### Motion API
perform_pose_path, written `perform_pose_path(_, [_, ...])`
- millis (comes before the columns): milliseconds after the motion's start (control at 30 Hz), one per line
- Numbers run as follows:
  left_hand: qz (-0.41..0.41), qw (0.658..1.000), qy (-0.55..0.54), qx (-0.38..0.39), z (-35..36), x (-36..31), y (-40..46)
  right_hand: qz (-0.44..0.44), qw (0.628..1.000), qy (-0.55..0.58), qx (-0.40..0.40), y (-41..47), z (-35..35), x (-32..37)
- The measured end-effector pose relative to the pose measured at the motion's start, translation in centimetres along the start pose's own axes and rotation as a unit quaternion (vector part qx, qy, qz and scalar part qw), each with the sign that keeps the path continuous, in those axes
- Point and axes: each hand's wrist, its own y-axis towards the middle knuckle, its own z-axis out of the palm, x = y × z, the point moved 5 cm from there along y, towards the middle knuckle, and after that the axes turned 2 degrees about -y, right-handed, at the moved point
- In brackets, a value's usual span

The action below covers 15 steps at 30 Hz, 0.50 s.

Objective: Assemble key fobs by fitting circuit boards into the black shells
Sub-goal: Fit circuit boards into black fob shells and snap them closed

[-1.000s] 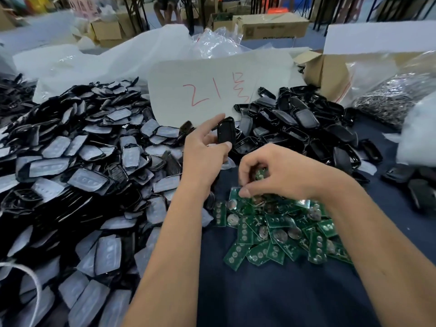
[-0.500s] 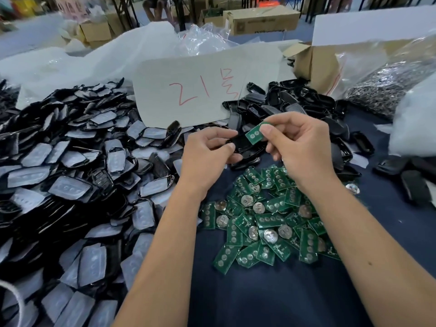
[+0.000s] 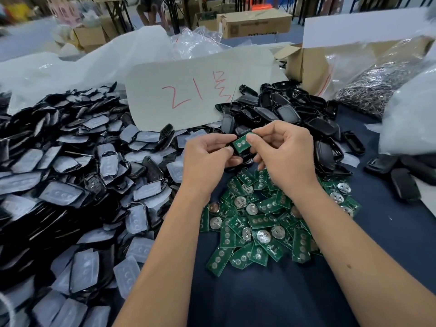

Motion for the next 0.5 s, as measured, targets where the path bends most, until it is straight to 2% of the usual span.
perform_pose_path(367, [0.047,0.999,0.007,-0.018,-0.9,-0.3,-0.2,0.021,0.998,0.030,0.059,-0.1,0.6,0.7])
perform_pose_path(500, [0.057,0.998,0.014,-0.025,-1.1,-0.6,-0.2,-0.001,0.998,-0.049,0.030,-0.4,0.8,1.1])
